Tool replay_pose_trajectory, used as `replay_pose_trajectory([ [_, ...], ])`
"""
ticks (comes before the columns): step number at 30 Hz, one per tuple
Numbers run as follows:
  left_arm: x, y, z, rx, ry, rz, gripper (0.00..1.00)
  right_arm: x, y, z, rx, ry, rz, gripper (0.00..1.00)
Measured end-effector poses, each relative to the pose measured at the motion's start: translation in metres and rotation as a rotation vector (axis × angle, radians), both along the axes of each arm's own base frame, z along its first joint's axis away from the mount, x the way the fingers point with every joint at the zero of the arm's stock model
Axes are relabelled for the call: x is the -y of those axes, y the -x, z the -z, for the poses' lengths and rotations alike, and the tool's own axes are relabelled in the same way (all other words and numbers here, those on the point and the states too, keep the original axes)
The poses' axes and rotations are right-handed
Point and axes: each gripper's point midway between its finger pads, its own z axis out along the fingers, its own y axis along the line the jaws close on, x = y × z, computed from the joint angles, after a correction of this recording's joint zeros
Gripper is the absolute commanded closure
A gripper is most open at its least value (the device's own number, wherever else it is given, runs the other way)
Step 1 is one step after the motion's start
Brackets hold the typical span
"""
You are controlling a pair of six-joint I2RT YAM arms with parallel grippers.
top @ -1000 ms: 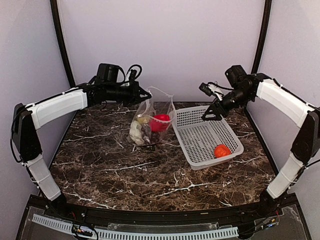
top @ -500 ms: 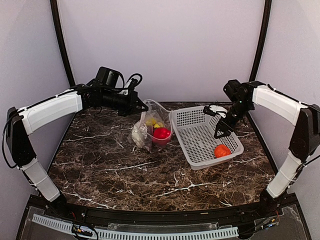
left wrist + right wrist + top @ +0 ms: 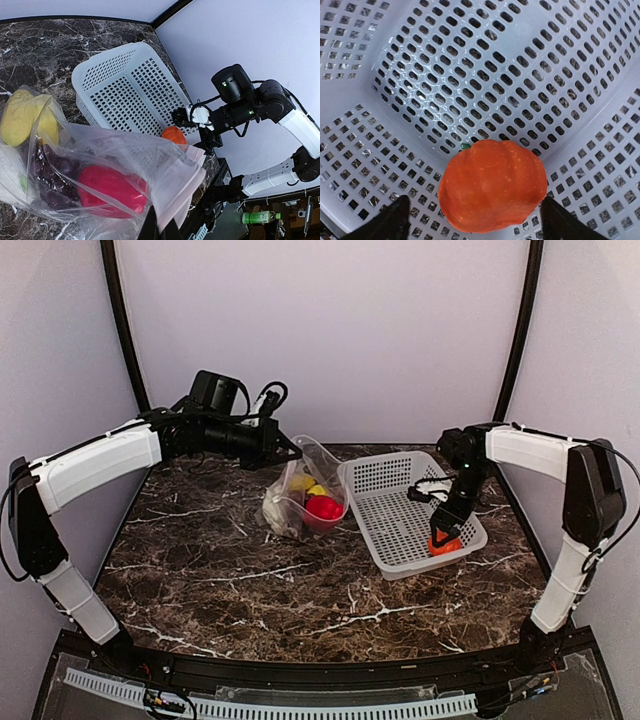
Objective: Place the food in the zip-top bag and seal the zipper
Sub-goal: Pick up the fake vegetable from the bin, then place the fake vegetable in the zipper food storage bag.
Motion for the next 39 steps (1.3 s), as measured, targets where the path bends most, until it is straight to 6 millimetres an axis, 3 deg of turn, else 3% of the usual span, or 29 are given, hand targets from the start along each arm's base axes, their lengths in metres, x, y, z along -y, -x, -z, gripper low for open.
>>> replay_pose_trajectory([
  [9, 0.002, -0.001, -0.001, 0.009, 0.012, 0.002, 0.99, 0.013, 0.010, 0.022, -0.042, 0.081, 0.027, 0.03],
  [17, 0.003, -0.002, -0.002, 0.012, 0.025, 0.004, 0.99, 0.007, 0.013, 0.037, -0.070, 0.098, 0.027, 0.25],
  [25, 0.003, -0.002, 0.005, 0.006, 0.026, 0.003, 0.99, -0.001, 0.008, 0.031, -0.055, 0.069, 0.035, 0.36],
  [28, 0.003, -0.002, 0.006, 0.003, 0.026, 0.002, 0.99, -0.009, -0.004, 0.019, -0.012, 0.035, 0.035, 0.37],
  [31, 0.004, -0.002, 0.005, 0.004, 0.030, 0.001, 0.99, -0.020, -0.016, -0.007, 0.056, -0.033, 0.028, 0.37],
  [34, 0.004, -0.003, 0.004, 0.005, 0.036, -0.002, 0.99, -0.037, -0.026, -0.043, 0.127, -0.139, 0.012, 0.38],
  [39, 0.006, -0.005, 0.006, 0.000, 0.041, -0.006, 0.99, -0.082, -0.040, -0.124, 0.245, -0.402, -0.044, 0.38],
])
